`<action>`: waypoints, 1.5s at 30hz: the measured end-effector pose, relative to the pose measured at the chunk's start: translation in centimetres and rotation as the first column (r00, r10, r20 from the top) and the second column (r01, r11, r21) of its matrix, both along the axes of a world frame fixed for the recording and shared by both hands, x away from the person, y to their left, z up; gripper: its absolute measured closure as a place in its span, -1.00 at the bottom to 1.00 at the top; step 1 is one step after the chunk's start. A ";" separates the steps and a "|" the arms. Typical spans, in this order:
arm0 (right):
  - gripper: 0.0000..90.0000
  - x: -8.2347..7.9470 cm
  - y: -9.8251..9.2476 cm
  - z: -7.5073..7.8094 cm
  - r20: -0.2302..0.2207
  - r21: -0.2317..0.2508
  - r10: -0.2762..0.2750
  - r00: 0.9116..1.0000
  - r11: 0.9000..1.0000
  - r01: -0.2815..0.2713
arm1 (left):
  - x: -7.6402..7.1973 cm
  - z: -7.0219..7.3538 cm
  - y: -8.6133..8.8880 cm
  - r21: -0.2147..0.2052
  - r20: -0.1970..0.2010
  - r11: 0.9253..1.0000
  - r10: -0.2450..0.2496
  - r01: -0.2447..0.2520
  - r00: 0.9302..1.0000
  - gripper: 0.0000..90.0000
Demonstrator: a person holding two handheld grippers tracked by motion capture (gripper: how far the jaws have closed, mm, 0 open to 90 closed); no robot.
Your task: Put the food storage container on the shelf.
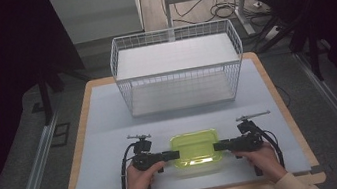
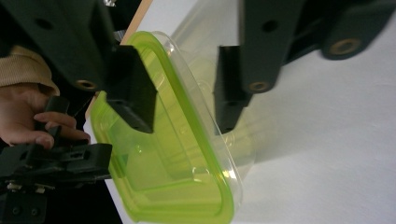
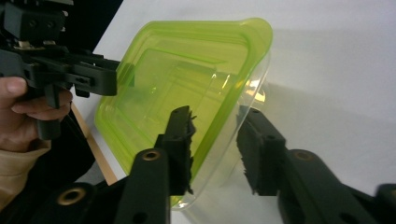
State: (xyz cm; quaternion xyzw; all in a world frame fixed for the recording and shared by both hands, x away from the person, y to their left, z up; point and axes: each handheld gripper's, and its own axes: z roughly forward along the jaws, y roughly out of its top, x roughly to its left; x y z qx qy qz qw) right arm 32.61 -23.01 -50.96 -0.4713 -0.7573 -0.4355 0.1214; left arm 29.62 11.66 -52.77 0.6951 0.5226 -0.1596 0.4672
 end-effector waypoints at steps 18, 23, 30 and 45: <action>0.80 -0.8 -0.7 1.3 0.015 0.049 -0.043 0.999 0.998 0.042 | -1.3 1.4 0.4 -0.020 0.076 1.000 0.009 -0.007 0.997 0.81; 0.79 -1.1 -0.8 1.9 0.040 0.065 -0.037 0.999 0.997 0.034 | -1.5 2.0 0.5 -0.026 0.097 1.000 0.006 -0.004 0.995 0.81; 0.79 -1.4 -0.6 2.4 0.075 0.074 -0.032 0.997 0.997 0.026 | -1.9 2.6 0.7 -0.023 0.123 1.000 0.006 -0.004 0.992 0.81; 0.79 -1.7 -0.1 3.7 0.146 0.075 -0.029 0.989 0.997 0.018 | -2.1 4.0 1.2 -0.020 0.168 1.000 0.014 -0.010 0.986 0.81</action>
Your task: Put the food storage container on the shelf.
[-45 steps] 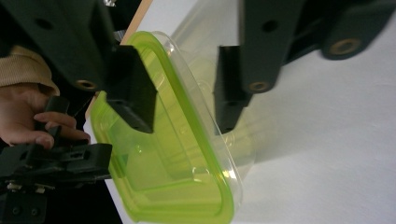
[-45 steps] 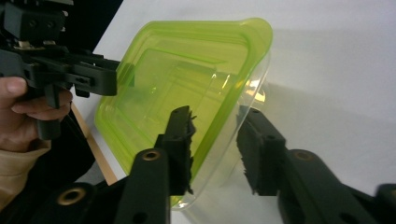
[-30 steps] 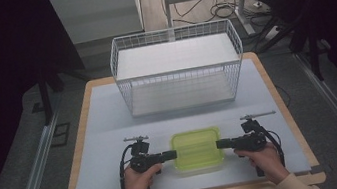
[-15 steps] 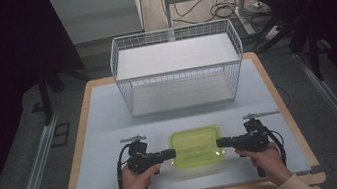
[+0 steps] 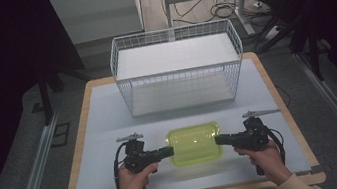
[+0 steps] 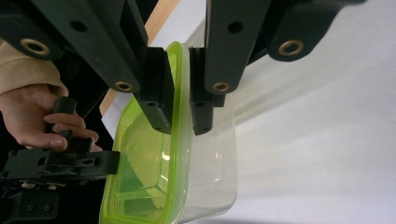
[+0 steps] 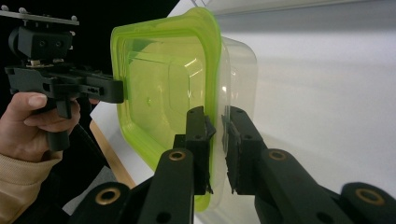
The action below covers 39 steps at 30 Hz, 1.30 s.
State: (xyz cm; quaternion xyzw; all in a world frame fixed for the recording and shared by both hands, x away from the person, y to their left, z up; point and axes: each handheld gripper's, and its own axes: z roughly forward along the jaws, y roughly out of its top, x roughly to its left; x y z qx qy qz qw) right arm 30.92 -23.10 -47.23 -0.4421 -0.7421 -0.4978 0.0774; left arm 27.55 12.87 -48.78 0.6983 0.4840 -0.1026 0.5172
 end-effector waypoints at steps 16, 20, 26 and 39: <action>0.79 0.8 0.6 2.9 0.073 0.003 0.000 0.997 1.000 -0.001 | 1.0 3.0 0.5 0.002 0.053 1.000 0.006 -0.006 0.999 0.81; 0.79 0.9 0.6 3.3 0.076 0.006 -0.004 0.997 1.000 0.004 | 1.2 3.6 0.5 0.006 0.057 1.000 0.006 -0.006 0.998 0.81; 0.79 1.3 0.5 4.0 0.077 0.015 -0.012 0.997 1.000 0.011 | 1.7 4.6 0.4 0.011 0.061 1.000 0.004 -0.005 0.998 0.81; 0.79 2.2 1.0 5.8 0.098 0.017 -0.013 0.995 1.000 0.011 | 2.6 6.2 0.9 0.008 0.077 1.000 0.008 -0.009 0.997 0.81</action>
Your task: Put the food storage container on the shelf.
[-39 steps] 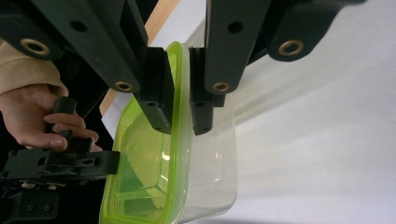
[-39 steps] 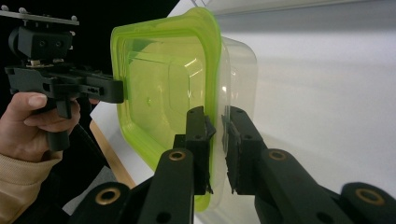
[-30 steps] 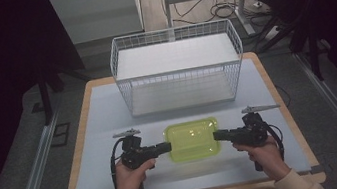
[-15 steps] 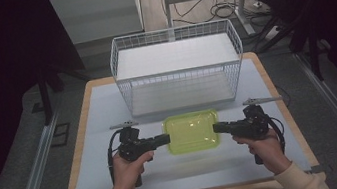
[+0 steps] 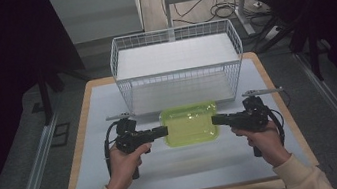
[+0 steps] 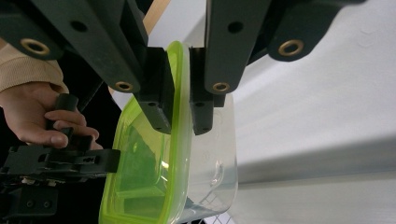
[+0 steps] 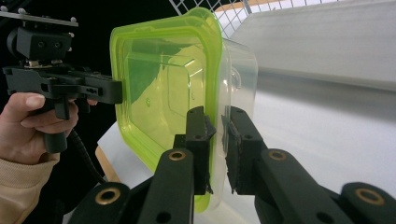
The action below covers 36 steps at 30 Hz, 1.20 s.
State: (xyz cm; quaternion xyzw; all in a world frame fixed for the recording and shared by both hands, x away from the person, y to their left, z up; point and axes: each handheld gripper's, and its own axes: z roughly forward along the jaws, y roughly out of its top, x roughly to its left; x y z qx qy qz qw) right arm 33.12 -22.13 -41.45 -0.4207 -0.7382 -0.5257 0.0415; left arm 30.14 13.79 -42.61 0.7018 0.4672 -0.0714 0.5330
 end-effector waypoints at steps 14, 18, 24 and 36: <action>0.79 1.4 0.7 2.4 0.019 -0.006 0.001 1.000 1.000 -0.001 | 1.1 2.4 0.5 -0.002 0.029 1.000 0.014 -0.014 0.999 0.81; 0.79 1.7 0.7 3.2 0.032 -0.005 -0.002 0.999 1.000 0.002 | 1.5 3.1 0.6 -0.010 0.031 1.000 0.011 -0.010 0.999 0.81; 0.79 2.3 0.8 4.1 0.047 0.000 -0.008 0.999 1.000 0.008 | 2.2 4.1 0.6 -0.011 0.040 1.000 0.012 -0.012 0.999 0.81; 0.79 3.7 1.2 5.5 0.048 0.004 -0.005 0.999 1.000 0.005 | 3.5 5.2 1.1 -0.020 0.037 1.000 0.018 -0.017 0.999 0.81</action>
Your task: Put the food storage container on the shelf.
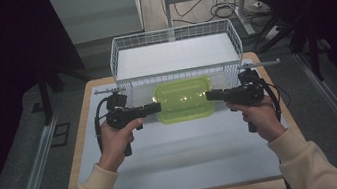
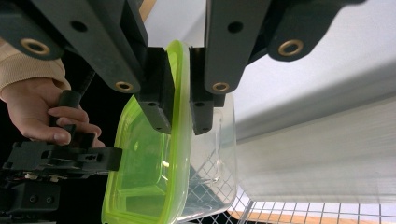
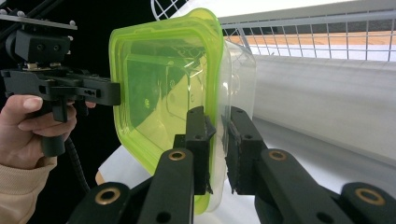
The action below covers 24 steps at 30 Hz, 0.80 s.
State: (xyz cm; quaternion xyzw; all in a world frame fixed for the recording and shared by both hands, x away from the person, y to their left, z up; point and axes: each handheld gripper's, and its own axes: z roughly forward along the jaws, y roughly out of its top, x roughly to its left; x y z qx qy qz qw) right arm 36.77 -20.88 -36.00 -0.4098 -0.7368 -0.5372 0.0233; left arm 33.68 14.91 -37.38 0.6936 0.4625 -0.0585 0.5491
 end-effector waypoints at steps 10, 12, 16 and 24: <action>0.79 1.2 0.2 0.9 0.007 0.003 -0.011 1.000 1.000 0.011 | 1.3 1.0 0.1 0.007 0.010 1.000 0.004 -0.004 1.000 0.81; 0.79 1.4 0.3 1.0 0.004 0.003 -0.009 1.000 1.000 0.009 | 1.5 1.1 0.2 0.006 0.008 1.000 0.005 -0.005 1.000 0.81; 0.79 1.8 0.3 1.2 0.002 0.004 -0.011 1.000 1.000 0.011 | 1.8 1.3 0.2 0.004 0.007 1.000 0.006 -0.006 1.000 0.81; 0.79 2.4 0.4 2.1 0.010 0.007 -0.013 1.000 1.000 0.013 | 2.7 2.5 0.4 0.012 0.017 1.000 0.004 -0.004 1.000 0.81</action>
